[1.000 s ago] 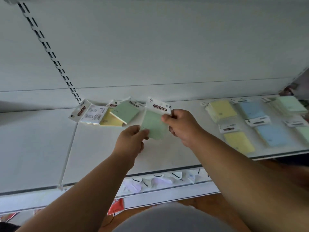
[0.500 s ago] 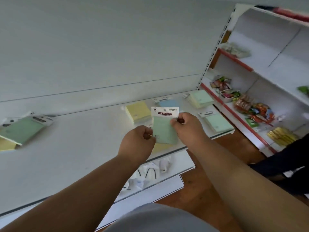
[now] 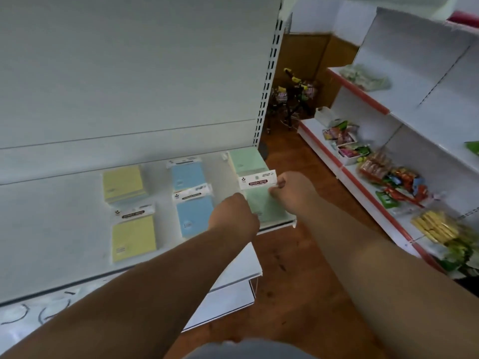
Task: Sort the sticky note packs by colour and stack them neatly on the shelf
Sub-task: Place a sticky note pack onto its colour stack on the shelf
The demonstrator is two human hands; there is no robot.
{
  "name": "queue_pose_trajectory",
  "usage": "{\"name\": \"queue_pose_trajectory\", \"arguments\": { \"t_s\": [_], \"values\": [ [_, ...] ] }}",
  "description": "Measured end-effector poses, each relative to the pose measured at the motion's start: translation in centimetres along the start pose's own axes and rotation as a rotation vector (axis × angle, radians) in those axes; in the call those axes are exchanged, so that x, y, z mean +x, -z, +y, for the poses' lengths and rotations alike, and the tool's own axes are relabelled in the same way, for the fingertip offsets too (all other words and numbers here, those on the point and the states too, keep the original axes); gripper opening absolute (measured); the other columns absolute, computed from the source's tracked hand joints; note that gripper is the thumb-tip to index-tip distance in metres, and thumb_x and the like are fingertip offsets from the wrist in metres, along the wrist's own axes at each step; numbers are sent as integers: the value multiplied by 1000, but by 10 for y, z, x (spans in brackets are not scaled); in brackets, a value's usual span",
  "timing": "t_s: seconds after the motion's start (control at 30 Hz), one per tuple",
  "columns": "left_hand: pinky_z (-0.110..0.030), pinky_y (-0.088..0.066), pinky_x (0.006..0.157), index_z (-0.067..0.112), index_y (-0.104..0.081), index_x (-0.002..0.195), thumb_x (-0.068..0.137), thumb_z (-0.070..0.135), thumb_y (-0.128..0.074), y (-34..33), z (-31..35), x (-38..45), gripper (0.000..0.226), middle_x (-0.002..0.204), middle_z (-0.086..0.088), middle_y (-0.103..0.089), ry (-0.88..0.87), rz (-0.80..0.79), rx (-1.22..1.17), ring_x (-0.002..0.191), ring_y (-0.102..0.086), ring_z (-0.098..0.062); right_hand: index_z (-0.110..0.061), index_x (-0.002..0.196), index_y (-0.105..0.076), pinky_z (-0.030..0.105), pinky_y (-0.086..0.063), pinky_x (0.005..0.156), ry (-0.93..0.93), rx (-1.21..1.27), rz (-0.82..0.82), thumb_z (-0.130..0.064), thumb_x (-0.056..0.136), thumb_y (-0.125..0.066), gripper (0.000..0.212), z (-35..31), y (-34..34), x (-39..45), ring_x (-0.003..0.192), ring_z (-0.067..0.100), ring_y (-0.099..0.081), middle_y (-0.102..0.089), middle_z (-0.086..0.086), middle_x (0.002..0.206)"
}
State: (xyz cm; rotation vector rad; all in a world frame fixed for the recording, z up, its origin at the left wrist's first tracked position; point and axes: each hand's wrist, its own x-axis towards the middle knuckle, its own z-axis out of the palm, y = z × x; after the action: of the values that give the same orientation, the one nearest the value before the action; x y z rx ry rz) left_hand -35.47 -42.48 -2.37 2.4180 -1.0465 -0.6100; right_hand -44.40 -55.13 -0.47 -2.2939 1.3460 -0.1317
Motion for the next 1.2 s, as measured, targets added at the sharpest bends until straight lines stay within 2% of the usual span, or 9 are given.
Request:
{"name": "queue_pose_trajectory", "arguments": {
  "t_s": [0.1, 0.2, 0.3, 0.43, 0.5, 0.6, 0.83, 1.07, 1.2],
  "values": [
    [-33, -50, 80, 17, -59, 115, 85, 34, -61, -5, 3, 3, 34, 113, -6, -65, 20, -1, 63, 102, -62, -27, -10, 107, -61, 39, -52, 84, 9, -53, 24, -32, 91, -62, 27, 5, -5, 1, 98, 26, -61, -65, 10, 107],
    [-34, -51, 85, 18, -58, 117, 86, 40, -61, -5, 5, 2, 38, 116, -5, -64, 11, 16, 78, 104, -62, -27, -14, 97, -50, 38, -52, 76, 2, -6, 98, -31, 88, -65, 25, 7, -6, -2, 92, 26, -61, -63, 8, 98],
    [-34, -53, 84, 22, -58, 117, 85, 43, -61, 0, 1, -4, 38, 111, 0, -67, 18, 68, 48, 101, -63, -24, -20, 92, -44, 36, -50, 75, 96, 6, 143, -27, 91, -61, 18, 0, -10, -11, 89, 24, -59, -61, 5, 94],
    [-29, -49, 80, 28, -58, 117, 87, 40, -56, 18, -24, -19, 33, 105, 8, -68, 16, 123, -12, 99, -62, -17, -21, 93, -47, 32, -51, 68, 276, 63, 151, -28, 90, -61, 15, -34, -22, -23, 81, 18, -58, -59, -1, 90],
    [-27, -48, 79, 30, -58, 115, 87, 36, -55, 34, -46, -27, 29, 95, 13, -67, 23, 164, -31, 96, -62, -15, -20, 96, -51, 29, -48, 66, 352, 96, 141, -30, 90, -60, 15, -60, -31, -26, 80, 16, -58, -61, -2, 90],
    [-25, -45, 74, 30, -59, 113, 88, 31, -56, 64, -91, -42, 26, 85, 15, -63, 54, 225, -26, 91, -61, -14, -19, 95, -53, 28, -42, 65, 431, 144, 101, -31, 89, -61, 15, -106, -49, -31, 79, 17, -57, -63, -3, 89],
    [-25, -44, 69, 30, -59, 111, 89, 32, -55, 142, -240, -79, 23, 84, 16, -62, 237, 362, -21, 75, -60, -14, -21, 86, -54, 33, -49, 69, 599, 172, 14, -32, 87, -60, 12, -250, -130, -60, 79, 19, -58, -63, -4, 86],
    [-26, -44, 73, 31, -60, 111, 87, 34, -56, 238, -390, -93, 24, 95, 13, -65, 328, 435, 0, 91, -60, -15, -22, 91, -57, 31, -49, 71, 717, 163, -121, -34, 88, -58, 12, -408, -230, -104, 80, 16, -57, -62, -5, 90],
    [-24, -42, 79, 27, -61, 116, 88, 32, -57, 282, -450, -91, 29, 108, 11, -64, 330, 433, -14, 99, -59, -14, -18, 109, -61, 29, -46, 81, 668, 174, -205, -30, 91, -56, 22, -471, -274, -109, 99, 21, -59, -63, 0, 111]
  ]
}}
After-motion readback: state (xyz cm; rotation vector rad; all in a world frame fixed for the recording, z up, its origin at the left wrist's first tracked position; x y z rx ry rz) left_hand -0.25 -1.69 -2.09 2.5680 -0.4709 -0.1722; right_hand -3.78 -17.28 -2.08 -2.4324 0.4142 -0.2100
